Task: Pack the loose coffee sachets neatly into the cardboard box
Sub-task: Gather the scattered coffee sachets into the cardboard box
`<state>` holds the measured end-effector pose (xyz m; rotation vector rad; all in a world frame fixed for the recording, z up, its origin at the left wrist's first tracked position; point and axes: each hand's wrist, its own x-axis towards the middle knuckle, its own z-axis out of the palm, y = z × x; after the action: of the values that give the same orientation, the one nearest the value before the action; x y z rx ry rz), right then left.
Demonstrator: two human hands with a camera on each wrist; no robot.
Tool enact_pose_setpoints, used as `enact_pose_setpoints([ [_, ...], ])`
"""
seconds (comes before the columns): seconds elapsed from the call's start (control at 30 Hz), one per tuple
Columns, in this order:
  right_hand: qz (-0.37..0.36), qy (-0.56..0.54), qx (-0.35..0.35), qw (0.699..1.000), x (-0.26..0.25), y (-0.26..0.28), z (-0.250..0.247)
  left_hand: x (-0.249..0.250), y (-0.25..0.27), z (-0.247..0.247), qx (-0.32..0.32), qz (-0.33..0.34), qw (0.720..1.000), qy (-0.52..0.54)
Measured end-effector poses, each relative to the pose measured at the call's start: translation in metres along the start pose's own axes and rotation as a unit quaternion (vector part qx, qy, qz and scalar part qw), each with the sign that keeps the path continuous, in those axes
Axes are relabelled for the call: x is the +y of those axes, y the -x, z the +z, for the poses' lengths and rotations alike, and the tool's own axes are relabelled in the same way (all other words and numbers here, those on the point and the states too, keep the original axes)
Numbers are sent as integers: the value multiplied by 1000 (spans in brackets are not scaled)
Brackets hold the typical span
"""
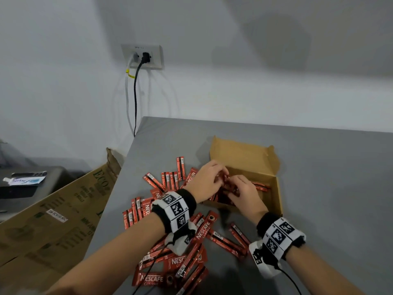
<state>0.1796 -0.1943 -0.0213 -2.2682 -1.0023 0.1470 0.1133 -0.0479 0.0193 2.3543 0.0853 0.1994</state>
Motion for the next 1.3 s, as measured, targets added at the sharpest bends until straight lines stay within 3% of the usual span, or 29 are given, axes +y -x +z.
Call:
enact_pose_setpoints([
  [0.13, -41, 69, -104, 991, 1, -1, -14, -12, 15, -25, 44, -15, 994, -101],
  [0.2, -28, 107, -69, 991, 10, -1, -26, -20, 26, -36, 6, -54, 990, -128],
  [0.27, 30, 162, 2, 986, 20, -2, -41, -24, 40, -37, -62, -68, 984, -154],
  [0.33, 102, 267, -14, 958, 27, -4, -49, -21, 54, -29, -124, -39, 976, -175],
  [0.43, 134, 366, -91, 917, 33, -4, -46, -13, 65, -9, -191, 42, 962, -190],
  [0.57, 130, 361, -85, 919, 40, -6, -45, -3, 68, 14, -257, 124, 934, -215],
  [0.77, 121, 321, -67, 937, 36, -4, -43, 11, 63, 57, -352, 248, 863, -264],
  [0.9, 68, 234, -60, 968, 23, 2, -34, 19, 60, 65, -330, 247, 869, -275],
  [1.1, 85, 135, -82, 984, 16, -2, -29, 24, 56, 65, -346, 216, 867, -285],
  [1.2, 75, 108, -86, 988, 15, -5, -32, 23, 51, 50, -314, 187, 901, -235],
  [1.3, 83, 79, -58, 992, 20, -3, -37, 25, 33, 17, -190, 110, 963, -159],
])
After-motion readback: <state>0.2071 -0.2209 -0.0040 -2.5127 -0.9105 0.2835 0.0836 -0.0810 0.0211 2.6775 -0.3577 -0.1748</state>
